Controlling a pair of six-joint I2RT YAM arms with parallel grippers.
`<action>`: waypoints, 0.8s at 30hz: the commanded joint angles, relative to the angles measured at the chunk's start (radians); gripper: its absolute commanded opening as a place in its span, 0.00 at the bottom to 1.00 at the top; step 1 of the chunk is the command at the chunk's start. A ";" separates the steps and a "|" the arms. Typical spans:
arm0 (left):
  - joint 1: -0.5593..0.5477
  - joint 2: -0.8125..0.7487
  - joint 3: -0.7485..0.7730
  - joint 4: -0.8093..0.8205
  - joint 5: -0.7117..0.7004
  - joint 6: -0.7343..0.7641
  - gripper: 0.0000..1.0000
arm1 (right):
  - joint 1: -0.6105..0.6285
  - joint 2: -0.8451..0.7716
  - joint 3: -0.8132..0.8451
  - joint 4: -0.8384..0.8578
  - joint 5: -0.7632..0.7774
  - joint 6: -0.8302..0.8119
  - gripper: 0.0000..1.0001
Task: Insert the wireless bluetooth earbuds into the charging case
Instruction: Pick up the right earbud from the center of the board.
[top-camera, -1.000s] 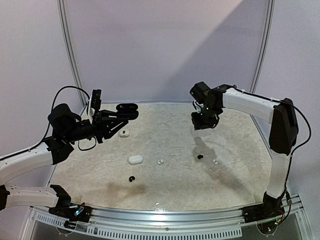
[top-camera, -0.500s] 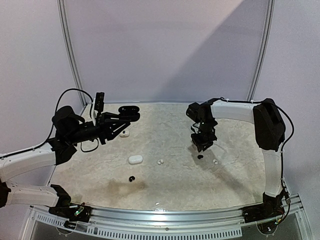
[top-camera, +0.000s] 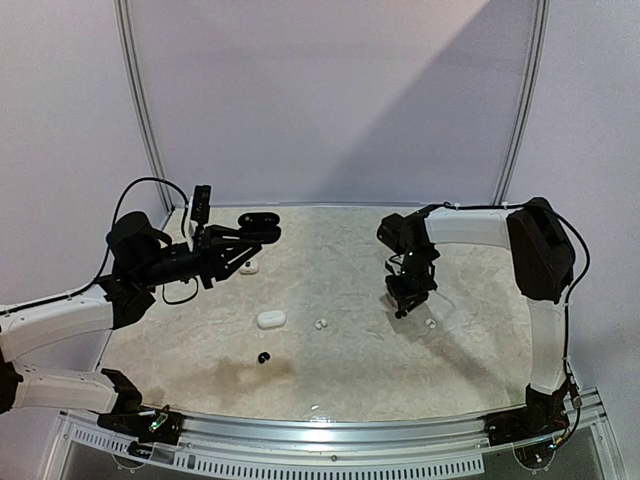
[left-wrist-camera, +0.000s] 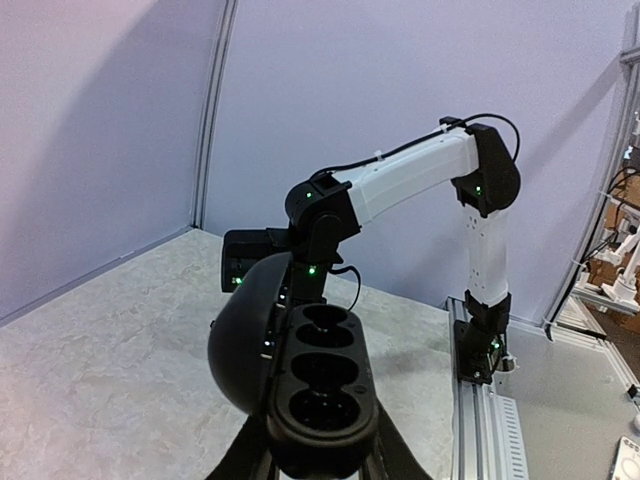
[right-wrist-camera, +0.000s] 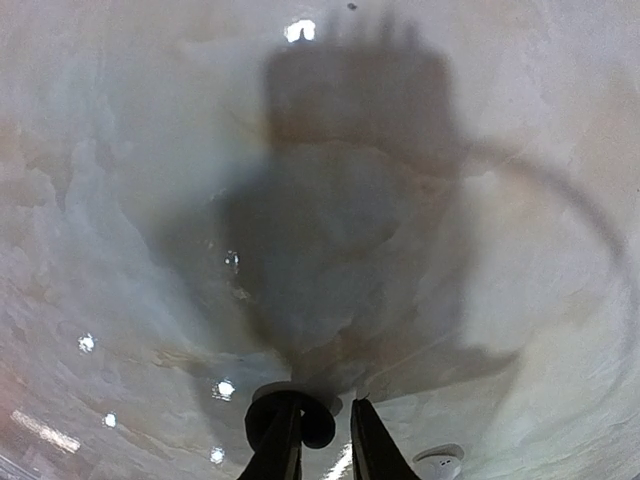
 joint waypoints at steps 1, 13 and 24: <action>0.016 0.006 0.011 0.007 0.000 0.008 0.00 | 0.000 -0.042 -0.068 -0.020 -0.029 0.033 0.17; 0.019 0.008 0.016 -0.001 0.003 0.017 0.00 | 0.042 -0.035 -0.082 -0.047 -0.036 0.067 0.19; 0.024 0.006 0.017 -0.006 0.006 0.019 0.00 | 0.072 -0.033 -0.150 0.011 -0.097 0.120 0.21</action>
